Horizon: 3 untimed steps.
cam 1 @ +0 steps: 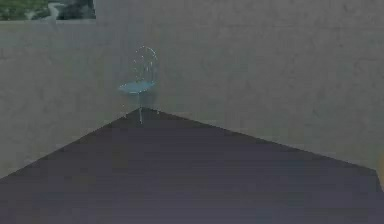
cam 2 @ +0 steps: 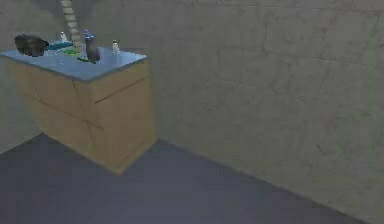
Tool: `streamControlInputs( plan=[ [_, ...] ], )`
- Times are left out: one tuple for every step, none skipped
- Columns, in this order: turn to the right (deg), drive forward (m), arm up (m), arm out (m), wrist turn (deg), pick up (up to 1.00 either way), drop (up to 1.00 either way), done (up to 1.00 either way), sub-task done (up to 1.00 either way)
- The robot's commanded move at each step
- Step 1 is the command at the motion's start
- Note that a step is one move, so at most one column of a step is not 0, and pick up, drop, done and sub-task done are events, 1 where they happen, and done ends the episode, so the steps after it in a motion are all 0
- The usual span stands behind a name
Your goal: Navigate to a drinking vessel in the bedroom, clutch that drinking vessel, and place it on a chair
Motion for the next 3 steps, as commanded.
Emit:
streamControlInputs(
  plan=[
    [-45.0,0.0,0.0,0.0,0.0,0.0,0.0,0.0,0.0],
    [-45.0,0.0,0.0,0.0,0.0,0.0,0.0,0.0,0.0],
    [-33.0,0.0,0.0,0.0,0.0,0.0,0.0,0.0,0.0]
  ],
)
